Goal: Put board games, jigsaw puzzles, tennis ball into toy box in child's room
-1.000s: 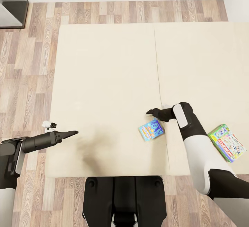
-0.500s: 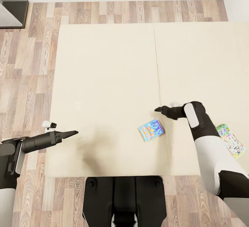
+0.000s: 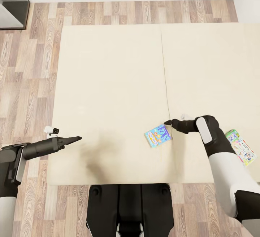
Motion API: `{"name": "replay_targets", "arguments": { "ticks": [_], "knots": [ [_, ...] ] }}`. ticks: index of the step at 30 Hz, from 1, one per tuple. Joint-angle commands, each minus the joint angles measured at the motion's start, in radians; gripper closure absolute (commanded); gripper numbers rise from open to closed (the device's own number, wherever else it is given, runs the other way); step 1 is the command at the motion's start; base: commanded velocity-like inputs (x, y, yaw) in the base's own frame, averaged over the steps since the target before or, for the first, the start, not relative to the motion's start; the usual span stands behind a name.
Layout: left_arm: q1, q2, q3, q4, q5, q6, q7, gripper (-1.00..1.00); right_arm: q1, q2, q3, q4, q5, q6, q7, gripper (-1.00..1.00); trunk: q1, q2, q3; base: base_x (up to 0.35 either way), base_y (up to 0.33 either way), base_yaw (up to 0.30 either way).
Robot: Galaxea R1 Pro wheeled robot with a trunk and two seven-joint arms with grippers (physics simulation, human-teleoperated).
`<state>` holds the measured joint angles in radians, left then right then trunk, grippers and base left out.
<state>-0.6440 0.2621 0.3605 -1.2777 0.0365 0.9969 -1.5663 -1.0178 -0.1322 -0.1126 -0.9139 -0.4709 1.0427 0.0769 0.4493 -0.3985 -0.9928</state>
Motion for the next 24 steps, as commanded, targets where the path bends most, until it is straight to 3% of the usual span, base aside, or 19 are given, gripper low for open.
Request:
{"name": "replay_targets", "arguments": {
  "ticks": [1,10,24],
  "knots": [
    [0.0,0.0,0.0,0.0,-0.001,0.011,-0.004,-1.0,0.008,0.0,-0.002,-0.012,0.008,0.005,0.014,-1.0,0.001,-0.002,-0.001,0.0,0.0,0.0],
    [0.0,-0.001,-0.002,0.0,-0.001,0.01,-0.004,-1.0,0.143,0.006,0.003,-0.197,0.02,0.005,0.089,-1.0,0.001,-0.002,-0.001,0.0,0.0,0.0],
    [0.0,-0.003,-0.006,-0.002,-0.001,0.01,-0.004,-1.0,0.165,0.013,0.004,-0.227,0.023,0.005,0.096,-1.0,0.001,-0.002,-0.001,0.0,0.0,0.0]
  ]
}}
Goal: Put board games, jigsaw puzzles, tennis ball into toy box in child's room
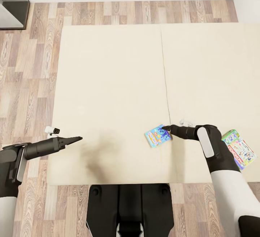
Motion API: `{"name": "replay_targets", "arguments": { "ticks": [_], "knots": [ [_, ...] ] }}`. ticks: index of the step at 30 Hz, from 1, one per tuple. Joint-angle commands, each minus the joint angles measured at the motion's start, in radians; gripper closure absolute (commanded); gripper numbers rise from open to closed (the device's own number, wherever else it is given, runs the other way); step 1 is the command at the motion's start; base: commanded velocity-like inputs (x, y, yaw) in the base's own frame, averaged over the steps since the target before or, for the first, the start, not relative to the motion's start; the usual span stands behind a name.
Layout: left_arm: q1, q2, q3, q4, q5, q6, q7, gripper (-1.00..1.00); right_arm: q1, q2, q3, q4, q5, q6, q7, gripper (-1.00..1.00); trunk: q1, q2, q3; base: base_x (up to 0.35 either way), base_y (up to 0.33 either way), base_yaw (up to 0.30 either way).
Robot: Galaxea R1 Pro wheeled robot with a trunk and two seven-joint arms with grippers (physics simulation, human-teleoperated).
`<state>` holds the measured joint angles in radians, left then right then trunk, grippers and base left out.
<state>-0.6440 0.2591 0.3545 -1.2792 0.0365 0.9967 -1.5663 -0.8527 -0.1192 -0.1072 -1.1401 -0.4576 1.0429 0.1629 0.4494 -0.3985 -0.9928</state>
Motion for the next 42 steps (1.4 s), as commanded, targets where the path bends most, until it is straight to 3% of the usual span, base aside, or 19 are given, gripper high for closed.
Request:
{"name": "replay_targets", "arguments": {
  "ticks": [1,4,10,14,21,42],
  "knots": [
    [0.0,0.0,0.0,0.0,-0.001,0.011,-0.004,-1.0,0.0,0.0,0.0,-0.001,0.01,0.004,0.01,-1.0,0.001,-0.002,-0.001,0.0,0.0,0.0],
    [0.0,0.0,0.0,0.0,-0.001,0.011,-0.004,-1.0,0.0,-0.001,0.026,-0.001,0.01,0.004,0.01,-1.0,0.001,-0.002,-0.001,0.0,0.0,0.0],
    [0.0,0.0,0.001,0.0,-0.001,0.011,-0.004,-1.0,0.0,0.0,0.139,0.0,0.013,-0.002,0.003,-1.0,0.001,-0.002,-0.001,0.0,0.0,0.0],
    [0.0,0.0,0.002,0.0,-0.001,0.011,-0.004,-1.0,0.0,0.0,0.183,0.006,0.016,-0.007,-0.001,-1.0,0.001,-0.002,-0.001,0.0,0.0,0.0],
    [0.0,0.0,0.004,0.0,-0.001,0.011,-0.004,-1.0,0.0,-0.011,0.195,0.014,0.016,-0.061,0.0,-1.0,0.001,-0.002,-0.001,0.0,0.0,0.0],
    [0.0,0.0,0.004,0.0,-0.001,0.011,-0.004,-1.0,0.0,-0.01,0.197,0.056,0.014,-0.061,0.002,-1.0,0.001,-0.002,-0.007,0.0,0.0,0.0]
  ]
}}
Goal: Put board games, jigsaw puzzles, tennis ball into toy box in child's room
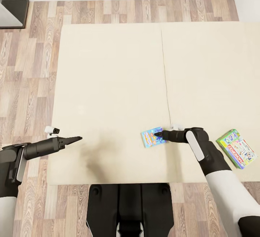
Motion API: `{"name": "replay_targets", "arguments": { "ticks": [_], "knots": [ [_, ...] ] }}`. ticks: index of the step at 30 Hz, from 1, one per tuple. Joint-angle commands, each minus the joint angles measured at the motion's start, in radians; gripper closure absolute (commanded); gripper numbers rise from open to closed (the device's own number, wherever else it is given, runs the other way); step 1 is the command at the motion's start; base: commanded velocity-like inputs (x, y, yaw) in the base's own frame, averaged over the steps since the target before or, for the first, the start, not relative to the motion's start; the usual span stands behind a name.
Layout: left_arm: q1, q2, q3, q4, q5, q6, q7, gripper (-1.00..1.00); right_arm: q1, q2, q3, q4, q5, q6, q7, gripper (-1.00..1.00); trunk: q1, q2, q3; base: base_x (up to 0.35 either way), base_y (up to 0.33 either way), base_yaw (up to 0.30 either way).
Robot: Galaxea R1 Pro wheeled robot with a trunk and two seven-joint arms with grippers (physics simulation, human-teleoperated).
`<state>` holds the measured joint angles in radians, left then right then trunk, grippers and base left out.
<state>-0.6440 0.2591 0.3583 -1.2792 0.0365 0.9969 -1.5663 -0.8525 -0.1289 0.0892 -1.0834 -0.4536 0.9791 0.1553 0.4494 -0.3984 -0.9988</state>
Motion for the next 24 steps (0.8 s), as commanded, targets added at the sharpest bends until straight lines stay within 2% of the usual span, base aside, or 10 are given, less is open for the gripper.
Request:
{"name": "replay_targets", "arguments": {
  "ticks": [1,24],
  "knots": [
    [0.0,0.0,0.0,0.0,-0.001,0.011,-0.005,-1.0,0.0,-0.001,0.001,0.001,0.01,0.003,0.01,-1.0,0.001,-0.002,-0.002,0.0,0.0,0.0],
    [0.0,0.0,0.0,0.0,-0.001,0.01,-0.005,-1.0,0.0,0.01,0.003,0.004,0.007,0.003,0.018,-1.0,0.001,-0.002,-0.017,0.0,0.0,0.0]
  ]
}}
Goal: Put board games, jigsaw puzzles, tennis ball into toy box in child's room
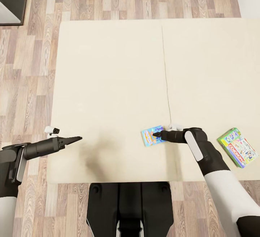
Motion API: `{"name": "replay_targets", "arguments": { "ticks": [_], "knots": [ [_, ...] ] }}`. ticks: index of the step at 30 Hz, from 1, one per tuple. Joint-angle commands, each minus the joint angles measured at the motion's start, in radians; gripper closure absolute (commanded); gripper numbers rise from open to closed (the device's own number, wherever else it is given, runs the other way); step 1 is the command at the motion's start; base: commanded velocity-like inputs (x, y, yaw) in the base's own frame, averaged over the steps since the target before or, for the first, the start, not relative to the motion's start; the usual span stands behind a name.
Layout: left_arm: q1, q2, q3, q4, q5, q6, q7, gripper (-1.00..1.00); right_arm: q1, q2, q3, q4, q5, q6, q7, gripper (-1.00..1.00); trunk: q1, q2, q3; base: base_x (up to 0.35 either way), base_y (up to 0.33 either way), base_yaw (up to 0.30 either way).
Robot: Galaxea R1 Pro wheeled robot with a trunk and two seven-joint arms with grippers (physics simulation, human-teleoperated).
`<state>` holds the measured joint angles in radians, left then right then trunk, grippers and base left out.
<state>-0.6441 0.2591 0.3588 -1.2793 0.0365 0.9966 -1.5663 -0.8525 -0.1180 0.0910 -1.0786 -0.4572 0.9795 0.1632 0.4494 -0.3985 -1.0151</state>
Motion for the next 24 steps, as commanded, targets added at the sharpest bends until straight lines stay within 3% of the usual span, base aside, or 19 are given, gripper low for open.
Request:
{"name": "replay_targets", "arguments": {
  "ticks": [1,24],
  "knots": [
    [0.0,0.0,0.0,0.0,-0.001,0.011,-0.005,-1.0,0.0,0.0,0.001,-0.002,0.011,0.003,0.01,-1.0,0.001,-0.002,-0.001,0.0,0.0,0.0],
    [0.0,0.001,0.0,0.0,-0.001,0.01,-0.005,-1.0,0.0,0.002,0.0,-0.009,0.012,0.001,0.01,-1.0,0.001,-0.002,-0.002,0.0,0.0,0.0]
  ]
}}
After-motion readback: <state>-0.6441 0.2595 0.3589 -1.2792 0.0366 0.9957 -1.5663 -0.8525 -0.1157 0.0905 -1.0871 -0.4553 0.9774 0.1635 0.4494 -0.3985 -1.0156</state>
